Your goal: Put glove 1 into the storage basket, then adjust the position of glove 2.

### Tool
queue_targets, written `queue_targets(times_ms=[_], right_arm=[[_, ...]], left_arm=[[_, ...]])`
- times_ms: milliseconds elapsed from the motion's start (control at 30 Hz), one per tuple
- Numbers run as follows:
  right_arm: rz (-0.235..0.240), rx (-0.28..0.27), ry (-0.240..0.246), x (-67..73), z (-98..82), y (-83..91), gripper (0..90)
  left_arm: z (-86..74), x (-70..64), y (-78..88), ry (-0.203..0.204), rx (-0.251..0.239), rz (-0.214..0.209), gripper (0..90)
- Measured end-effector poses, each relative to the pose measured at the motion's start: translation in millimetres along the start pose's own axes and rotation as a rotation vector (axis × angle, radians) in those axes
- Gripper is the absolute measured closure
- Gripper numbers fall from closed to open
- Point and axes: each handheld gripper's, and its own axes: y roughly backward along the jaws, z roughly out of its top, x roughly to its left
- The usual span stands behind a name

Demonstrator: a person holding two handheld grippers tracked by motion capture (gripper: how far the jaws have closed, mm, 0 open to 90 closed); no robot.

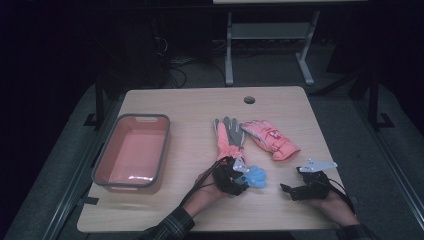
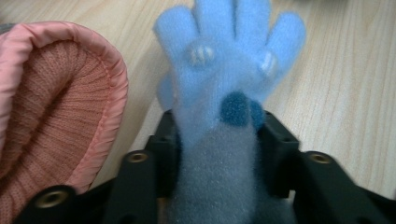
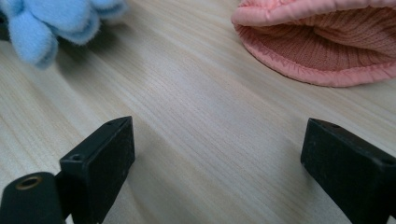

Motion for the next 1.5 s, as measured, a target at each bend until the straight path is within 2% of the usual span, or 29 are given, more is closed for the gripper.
queue_targets(times_ms=[133,267,333,467,700,833,1167,1367,1500], right_arm=[[0.000,0.000,0.001,0.0,0.0,0.0,9.3],[0.000,0.000,0.001,0.0,0.0,0.0,9.3],[0.000,0.000,0.000,0.0,0.0,0.0,9.3],[0.000,0.000,0.001,-0.1,0.0,0.0,9.3],[0.000,0.001,0.002,-0.2,0.0,0.1,9.3],[-0.001,0.001,0.002,-0.2,0.0,0.1,9.3],[0.000,0.001,0.001,-0.1,0.0,0.1,9.3],[0.000,0.001,0.002,-0.2,0.0,0.0,9.3],[0.000,0.001,0.001,-0.1,0.0,0.0,9.3]], left_arm=[[-0.2,1.1,1.1,0.000,0.005,-0.010,67.1],[-0.2,0.6,1.7,-0.003,0.006,-0.006,71.6],[-0.3,1.6,1.8,-0.002,0.006,-0.011,72.1],[-2.7,8.1,4.2,0.059,-0.011,-0.070,72.6],[2.0,10.0,17.1,0.075,-0.039,-0.100,72.6],[7.5,12.3,32.1,0.092,-0.062,-0.118,72.5],[9.9,21.4,54.6,0.110,-0.070,-0.106,72.5],[10.0,31.8,74.9,0.148,-0.094,-0.088,72.4],[8.2,38.9,86.9,0.158,-0.099,-0.071,72.4]])
